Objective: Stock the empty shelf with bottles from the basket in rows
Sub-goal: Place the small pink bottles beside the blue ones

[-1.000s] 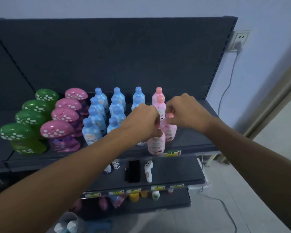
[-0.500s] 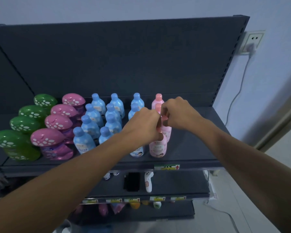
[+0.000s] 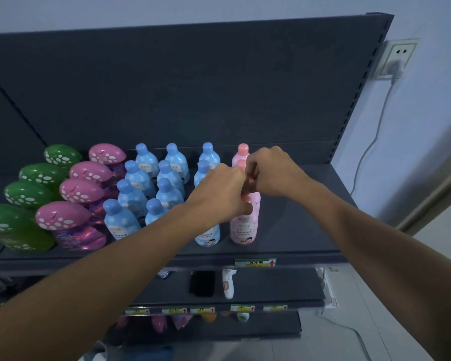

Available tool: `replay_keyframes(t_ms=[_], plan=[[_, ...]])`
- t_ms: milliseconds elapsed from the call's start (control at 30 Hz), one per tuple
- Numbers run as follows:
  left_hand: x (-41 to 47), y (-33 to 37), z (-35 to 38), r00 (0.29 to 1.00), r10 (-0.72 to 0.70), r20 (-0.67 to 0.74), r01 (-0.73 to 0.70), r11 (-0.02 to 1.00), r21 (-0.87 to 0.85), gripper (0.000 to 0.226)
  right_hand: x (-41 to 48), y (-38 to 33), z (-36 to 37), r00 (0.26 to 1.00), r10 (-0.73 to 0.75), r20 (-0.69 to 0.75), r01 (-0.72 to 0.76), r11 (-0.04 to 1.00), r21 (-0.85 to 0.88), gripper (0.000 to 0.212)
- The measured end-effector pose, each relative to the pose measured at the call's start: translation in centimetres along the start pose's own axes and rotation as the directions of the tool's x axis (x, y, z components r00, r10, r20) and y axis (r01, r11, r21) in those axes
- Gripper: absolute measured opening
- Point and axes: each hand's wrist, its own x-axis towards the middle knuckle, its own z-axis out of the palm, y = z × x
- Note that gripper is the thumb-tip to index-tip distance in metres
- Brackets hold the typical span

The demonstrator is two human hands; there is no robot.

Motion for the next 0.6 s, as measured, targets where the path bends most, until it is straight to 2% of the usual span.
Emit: replay_keyframes(t_ms=[167, 600], plan=[[0.34, -0.01, 0.29, 1.0, 0.007, -0.005, -0.007, 1.0, -0.023, 0.021, 0.09, 0.17, -0.2, 1.0, 0.016, 0.007, -0.016, 1.0, 0.011, 0.023], [0.18, 0.49, 0.08, 1.0, 0.029, -0.004, -0.029, 0.999, 0.012, 0.019, -0.18, 0.22, -0.22, 1.0, -0.007, 0.02, 0.007, 1.0, 0.013, 0.032]])
